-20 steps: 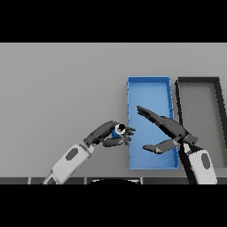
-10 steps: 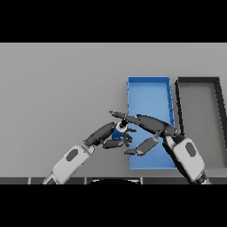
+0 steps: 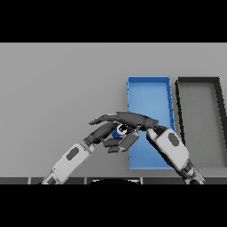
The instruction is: Pick up the blue pipe and place it into the blue bin.
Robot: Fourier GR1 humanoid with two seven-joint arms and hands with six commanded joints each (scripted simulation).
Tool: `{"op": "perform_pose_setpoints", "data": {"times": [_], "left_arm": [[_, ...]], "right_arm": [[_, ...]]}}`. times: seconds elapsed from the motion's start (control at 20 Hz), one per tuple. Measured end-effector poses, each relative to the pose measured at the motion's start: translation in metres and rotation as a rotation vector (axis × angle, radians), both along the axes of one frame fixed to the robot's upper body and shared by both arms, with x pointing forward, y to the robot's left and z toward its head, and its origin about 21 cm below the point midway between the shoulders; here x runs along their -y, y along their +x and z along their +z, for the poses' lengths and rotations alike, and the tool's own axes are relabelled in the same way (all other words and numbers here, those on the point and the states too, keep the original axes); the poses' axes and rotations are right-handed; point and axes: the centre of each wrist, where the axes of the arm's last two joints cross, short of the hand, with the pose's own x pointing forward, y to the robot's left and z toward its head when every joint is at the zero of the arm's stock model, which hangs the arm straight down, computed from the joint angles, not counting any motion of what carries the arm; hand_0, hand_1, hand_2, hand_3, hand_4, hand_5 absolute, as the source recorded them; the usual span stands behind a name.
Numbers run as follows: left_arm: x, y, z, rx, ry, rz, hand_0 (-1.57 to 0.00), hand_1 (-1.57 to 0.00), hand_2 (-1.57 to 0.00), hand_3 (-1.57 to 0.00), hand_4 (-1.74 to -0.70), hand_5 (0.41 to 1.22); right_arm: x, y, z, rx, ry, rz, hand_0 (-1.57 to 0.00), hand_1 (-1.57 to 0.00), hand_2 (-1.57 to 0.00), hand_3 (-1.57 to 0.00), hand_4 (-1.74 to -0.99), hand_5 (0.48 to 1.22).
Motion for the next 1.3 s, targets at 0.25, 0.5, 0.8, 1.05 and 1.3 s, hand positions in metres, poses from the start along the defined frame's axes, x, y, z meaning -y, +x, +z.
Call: {"op": "perform_pose_setpoints", "data": {"times": [0.25, 0.5, 0.8, 1.05, 1.3], "left_arm": [[0.002, -0.002, 0.007, 0.025, -0.029, -0.008, -1.57, -1.56, -1.57, -1.39, -1.70, 1.221], [-0.001, -0.002, 0.004, 0.016, -0.083, -0.017, -1.57, -1.57, -1.57, -1.51, -1.73, 1.221], [-0.004, -0.001, 0.008, 0.021, -0.062, -0.024, -1.57, -1.51, -1.46, -1.47, -1.66, 1.221], [-0.009, 0.002, 0.009, 0.084, 0.019, -0.063, -0.53, -0.51, -0.49, -0.49, -1.14, 1.221], [-0.006, 0.004, 0.003, 0.123, 0.081, -0.034, -0.17, -0.17, -0.16, -0.16, -0.90, 0.836]], "right_arm": [[-0.012, 0.003, 0.003, -0.026, 0.042, 0.048, -1.21, -1.22, -1.22, -1.13, -1.474, 0.755], [-0.015, 0.001, 0.001, 0.046, 0.071, 0.081, -1.45, -1.45, -1.46, -1.43, -1.436, 1.068], [-0.018, -0.004, -0.001, 0.029, 0.110, 0.115, -1.54, -1.54, -1.54, -1.53, -1.478, 1.181], [-0.017, -0.007, 0.004, 0.039, 0.086, 0.087, -1.56, -1.56, -1.56, -1.56, -1.486, 1.208], [-0.014, -0.009, 0.002, 0.043, 0.086, 0.060, -1.57, -1.57, -1.57, -1.57, -1.488, 1.217]]}}
